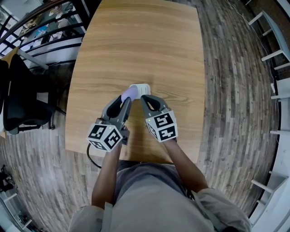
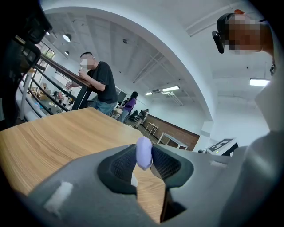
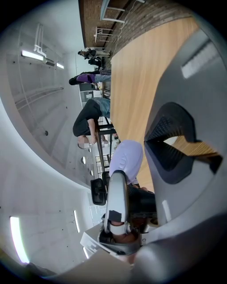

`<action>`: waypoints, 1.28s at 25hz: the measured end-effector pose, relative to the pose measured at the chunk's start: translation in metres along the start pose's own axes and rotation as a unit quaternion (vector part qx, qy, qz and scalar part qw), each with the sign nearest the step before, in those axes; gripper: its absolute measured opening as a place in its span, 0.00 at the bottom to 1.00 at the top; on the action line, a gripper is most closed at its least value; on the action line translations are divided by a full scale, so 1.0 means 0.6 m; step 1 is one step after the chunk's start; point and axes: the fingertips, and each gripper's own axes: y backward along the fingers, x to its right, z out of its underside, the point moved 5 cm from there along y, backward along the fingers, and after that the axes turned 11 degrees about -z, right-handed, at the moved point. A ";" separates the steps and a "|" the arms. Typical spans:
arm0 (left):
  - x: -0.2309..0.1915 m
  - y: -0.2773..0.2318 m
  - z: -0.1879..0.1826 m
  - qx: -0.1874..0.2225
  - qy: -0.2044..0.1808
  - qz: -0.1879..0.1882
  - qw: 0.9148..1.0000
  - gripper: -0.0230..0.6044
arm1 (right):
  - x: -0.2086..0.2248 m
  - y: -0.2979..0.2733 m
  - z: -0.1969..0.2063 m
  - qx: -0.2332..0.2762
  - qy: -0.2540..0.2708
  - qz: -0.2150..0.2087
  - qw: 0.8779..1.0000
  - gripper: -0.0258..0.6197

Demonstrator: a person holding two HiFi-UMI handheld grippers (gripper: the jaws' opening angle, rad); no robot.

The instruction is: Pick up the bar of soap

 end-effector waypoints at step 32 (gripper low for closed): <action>0.053 0.051 -0.060 0.057 -0.031 0.004 0.998 0.22 | -0.045 0.101 -0.107 0.099 0.060 0.010 0.993 0.04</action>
